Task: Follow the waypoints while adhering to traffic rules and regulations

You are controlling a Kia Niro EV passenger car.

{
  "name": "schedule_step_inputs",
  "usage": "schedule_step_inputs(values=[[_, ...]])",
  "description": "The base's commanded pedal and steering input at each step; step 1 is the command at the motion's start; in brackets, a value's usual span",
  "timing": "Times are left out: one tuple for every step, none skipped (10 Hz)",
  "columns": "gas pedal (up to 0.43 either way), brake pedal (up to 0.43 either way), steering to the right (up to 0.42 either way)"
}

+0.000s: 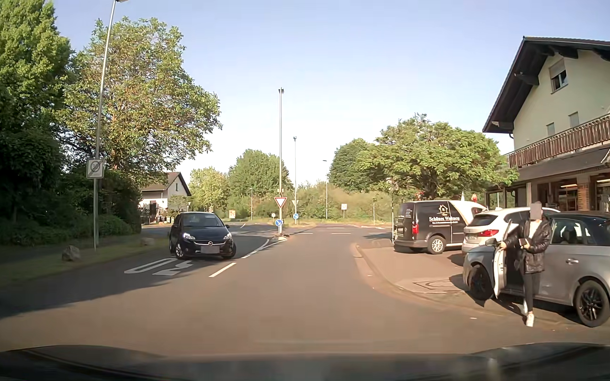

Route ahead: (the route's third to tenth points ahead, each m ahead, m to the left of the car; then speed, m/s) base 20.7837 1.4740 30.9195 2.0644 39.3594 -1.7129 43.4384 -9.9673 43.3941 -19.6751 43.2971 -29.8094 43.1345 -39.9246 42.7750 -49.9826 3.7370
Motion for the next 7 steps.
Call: schedule_step_inputs(values=[[0.248, 0.0, -0.028], [0.248, 0.0, -0.014], [0.248, 0.0, -0.005], [0.248, 0.0, -0.004], [0.248, 0.0, -0.004], [0.248, 0.0, -0.003], [0.24, 0.0, -0.003]])
